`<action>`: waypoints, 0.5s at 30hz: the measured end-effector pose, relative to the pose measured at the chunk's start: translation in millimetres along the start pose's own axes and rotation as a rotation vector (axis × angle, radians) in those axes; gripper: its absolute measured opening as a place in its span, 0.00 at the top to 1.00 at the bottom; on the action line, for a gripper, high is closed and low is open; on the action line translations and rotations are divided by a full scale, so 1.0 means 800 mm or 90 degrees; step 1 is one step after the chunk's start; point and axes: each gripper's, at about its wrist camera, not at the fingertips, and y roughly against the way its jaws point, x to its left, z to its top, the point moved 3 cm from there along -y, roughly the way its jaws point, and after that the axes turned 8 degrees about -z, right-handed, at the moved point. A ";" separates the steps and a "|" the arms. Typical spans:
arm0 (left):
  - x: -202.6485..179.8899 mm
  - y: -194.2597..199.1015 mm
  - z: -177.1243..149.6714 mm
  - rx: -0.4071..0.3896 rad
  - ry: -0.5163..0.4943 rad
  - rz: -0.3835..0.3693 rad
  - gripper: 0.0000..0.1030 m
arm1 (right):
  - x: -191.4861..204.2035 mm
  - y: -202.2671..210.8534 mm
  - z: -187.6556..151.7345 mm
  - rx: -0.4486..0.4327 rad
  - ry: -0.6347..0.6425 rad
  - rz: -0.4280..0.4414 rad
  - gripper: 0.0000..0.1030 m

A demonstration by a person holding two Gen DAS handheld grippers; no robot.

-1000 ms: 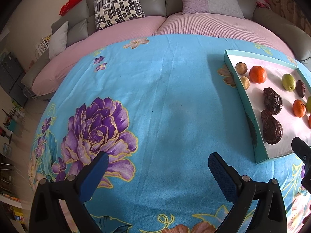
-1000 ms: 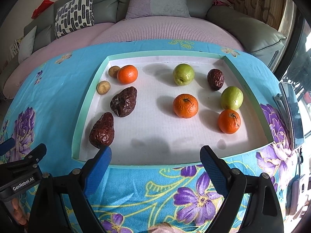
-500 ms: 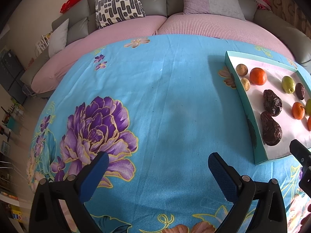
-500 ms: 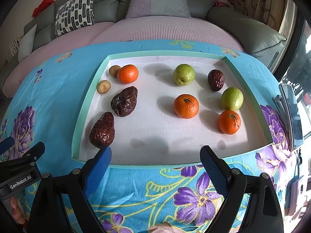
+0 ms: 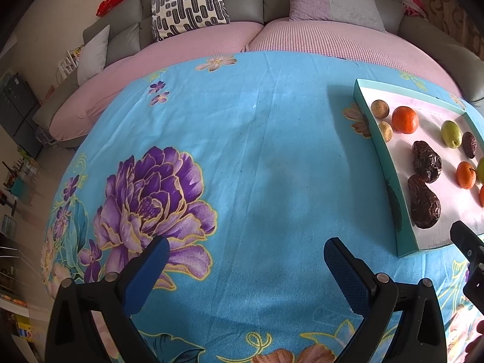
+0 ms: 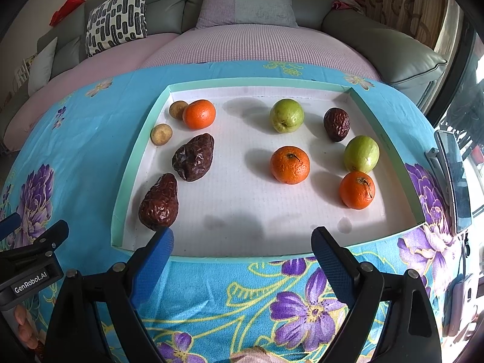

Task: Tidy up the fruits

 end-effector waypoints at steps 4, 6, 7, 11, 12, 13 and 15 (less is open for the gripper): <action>0.001 0.000 0.000 -0.002 0.003 0.001 0.00 | 0.000 -0.001 0.000 0.002 0.003 -0.001 0.10; 0.001 0.000 -0.001 0.002 0.005 0.000 0.00 | 0.001 -0.001 0.000 0.002 0.003 -0.001 0.10; 0.001 0.000 -0.001 0.002 0.006 0.000 0.00 | 0.001 -0.001 0.000 0.002 0.003 -0.001 0.10; 0.001 0.002 -0.001 -0.005 0.007 0.003 0.00 | 0.000 0.000 0.000 0.002 0.003 -0.001 0.10; 0.001 0.003 -0.001 -0.007 0.007 0.004 0.00 | 0.000 0.000 0.000 0.002 0.003 -0.001 0.10; 0.001 0.003 -0.001 -0.008 0.006 0.004 0.00 | 0.000 -0.001 0.000 0.002 0.003 0.000 0.10; 0.001 0.004 0.000 -0.008 0.006 0.004 0.00 | 0.000 -0.001 0.000 0.002 0.003 -0.001 0.10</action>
